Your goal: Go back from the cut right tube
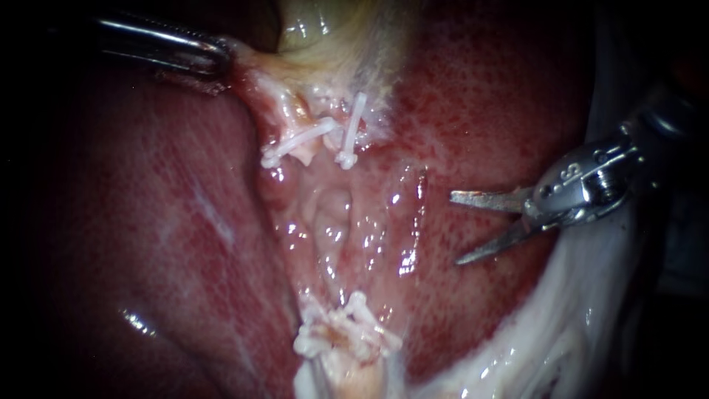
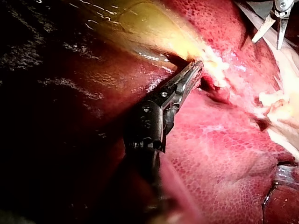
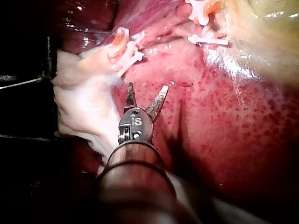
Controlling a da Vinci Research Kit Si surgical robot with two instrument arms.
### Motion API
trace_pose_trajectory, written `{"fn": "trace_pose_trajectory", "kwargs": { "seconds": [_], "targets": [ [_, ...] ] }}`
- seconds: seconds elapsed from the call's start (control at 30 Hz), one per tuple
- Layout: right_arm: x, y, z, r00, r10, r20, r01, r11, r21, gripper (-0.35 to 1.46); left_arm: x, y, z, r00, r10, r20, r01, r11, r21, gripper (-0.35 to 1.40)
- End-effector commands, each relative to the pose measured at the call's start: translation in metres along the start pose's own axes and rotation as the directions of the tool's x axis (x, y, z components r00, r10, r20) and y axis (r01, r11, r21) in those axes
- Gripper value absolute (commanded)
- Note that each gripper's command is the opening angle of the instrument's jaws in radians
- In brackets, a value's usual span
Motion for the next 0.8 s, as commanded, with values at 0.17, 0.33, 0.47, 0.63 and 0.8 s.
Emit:
{"fn": "trace_pose_trajectory", "kwargs": {
  "seconds": [0.17, 0.33, 0.47, 0.63, 0.8],
  "targets": [
    [-0.0001, 0.0, 0.0002, 1.0, -0.001, 0.002, 0.001, 1.0, -0.003, 1.45, -0.0014, 0.0004, 0.0019, 0.9999, 0.01, 0.005, -0.01, 1.0, -0.012, -0.35],
    [-0.0002, 0.0, 0.0002, 1.0, -0.001, 0.001, 0.001, 1.0, -0.001, 1.45, -0.0031, 0.0004, 0.0042, 0.9996, 0.021, 0.02, -0.021, 0.999, -0.033, -0.35],
    [-0.0002, 0.0, 0.0002, 1.0, -0.001, 0.001, 0.001, 1.0, -0.001, 1.45, -0.0038, 0.0003, 0.0051, 0.9993, 0.021, 0.031, -0.02, 0.999, -0.036, -0.35],
    [-0.0002, 0.0, 0.0002, 1.0, -0.001, 0.001, 0.001, 1.0, -0.001, 1.45, -0.0037, 0.0002, 0.005, 0.9993, 0.021, 0.031, -0.02, 0.999, -0.038, -0.35],
    [0.0, 0.0, 0.0005, 1.0, 0.0, -0.011, 0.001, 1.0, 0.025, 1.45, -0.003, 0.0001, 0.0042, 0.9993, 0.018, 0.033, -0.016, 0.999, -0.048, -0.35]
  ]
}}
